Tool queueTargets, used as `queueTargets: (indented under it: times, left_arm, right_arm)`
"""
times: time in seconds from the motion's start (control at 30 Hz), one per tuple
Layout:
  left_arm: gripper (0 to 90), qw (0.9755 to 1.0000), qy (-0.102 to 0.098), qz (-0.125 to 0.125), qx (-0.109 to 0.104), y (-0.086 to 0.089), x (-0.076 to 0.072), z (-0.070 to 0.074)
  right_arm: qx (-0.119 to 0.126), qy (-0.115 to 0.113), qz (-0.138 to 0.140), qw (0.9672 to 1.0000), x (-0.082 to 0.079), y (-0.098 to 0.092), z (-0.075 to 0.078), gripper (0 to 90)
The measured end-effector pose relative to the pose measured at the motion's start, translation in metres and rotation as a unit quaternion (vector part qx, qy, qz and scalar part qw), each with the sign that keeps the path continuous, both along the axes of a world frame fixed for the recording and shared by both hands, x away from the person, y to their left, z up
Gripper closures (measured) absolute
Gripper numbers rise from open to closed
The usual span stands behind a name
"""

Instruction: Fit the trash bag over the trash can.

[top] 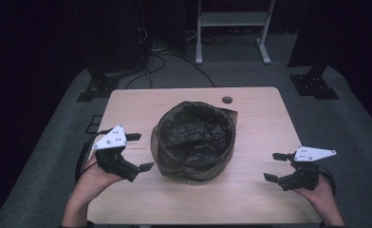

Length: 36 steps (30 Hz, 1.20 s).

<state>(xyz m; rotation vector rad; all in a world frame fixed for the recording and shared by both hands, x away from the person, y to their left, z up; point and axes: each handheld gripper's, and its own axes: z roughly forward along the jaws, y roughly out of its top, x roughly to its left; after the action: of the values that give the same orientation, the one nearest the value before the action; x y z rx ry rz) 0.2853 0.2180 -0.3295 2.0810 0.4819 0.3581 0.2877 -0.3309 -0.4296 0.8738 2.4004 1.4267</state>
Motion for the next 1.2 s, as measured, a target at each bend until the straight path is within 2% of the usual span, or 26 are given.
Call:
queueTargets:
  times: [0.07, 0.13, 0.27, 0.3, 0.43, 0.5, 0.7, 0.77, 0.83, 0.9, 0.97, 1.07, 1.2]
  left_arm:
    - [0.0, 0.9999, 0.009, 0.006, 0.003, 0.005, -0.005, -0.013]
    - [0.0, 0.9998, 0.017, 0.011, 0.009, 0.008, -0.008, -0.024]
    - [0.0, 0.9990, 0.028, 0.025, 0.024, 0.013, -0.012, -0.051]
    - [0.0, 0.9987, 0.032, 0.029, 0.029, 0.015, -0.012, -0.058]
    - [0.0, 0.9970, 0.041, 0.046, 0.047, 0.020, -0.013, -0.084]
    - [0.0, 0.9962, 0.047, 0.055, 0.050, 0.024, -0.013, -0.096]
    - [0.0, 0.9917, 0.069, 0.070, 0.083, 0.030, -0.011, -0.130]
    - [0.0, 0.9898, 0.071, 0.076, 0.097, 0.031, -0.010, -0.138]
    - [0.0, 0.9894, 0.076, 0.076, 0.098, 0.031, -0.010, -0.143]
    - [0.0, 0.9882, 0.077, 0.076, 0.108, 0.030, -0.011, -0.149]
    - [0.0, 0.9892, 0.080, 0.074, 0.098, 0.029, -0.011, -0.151]
    - [0.0, 0.9904, 0.083, 0.071, 0.084, 0.030, -0.011, -0.154]
    - [0.0, 0.9903, 0.083, 0.072, 0.085, 0.030, -0.011, -0.154]
  right_arm:
    - [-0.013, 0.004, -0.007, 0.9999, -0.001, -0.002, -0.003, 9.6]
    - [-0.011, -0.002, -0.013, 0.9999, -0.003, -0.004, -0.007, 9.5]
    - [-0.039, 0.018, -0.024, 0.9988, -0.004, -0.006, -0.016, 9.5]
    - [-0.043, 0.017, -0.025, 0.9986, -0.004, -0.006, -0.018, 9.6]
    - [-0.059, 0.025, -0.034, 0.9974, -0.006, -0.010, -0.028, 9.5]
    - [-0.069, 0.031, -0.040, 0.9964, -0.007, -0.013, -0.034, 9.6]
    - [-0.083, 0.038, -0.044, 0.9948, -0.008, -0.017, -0.051, 9.6]
    - [-0.096, 0.044, -0.042, 0.9935, -0.007, -0.015, -0.056, 9.8]
    - [-0.101, 0.040, -0.041, 0.9932, -0.007, -0.014, -0.057, 9.7]
    - [-0.107, 0.036, -0.043, 0.9927, -0.007, -0.013, -0.058, 9.7]
    - [-0.116, 0.029, -0.044, 0.9919, -0.008, -0.012, -0.058, 9.7]
    - [-0.115, 0.029, -0.043, 0.9920, -0.007, -0.012, -0.058, 9.7]
    - [-0.115, 0.028, -0.043, 0.9920, -0.007, -0.012, -0.058, 9.7]
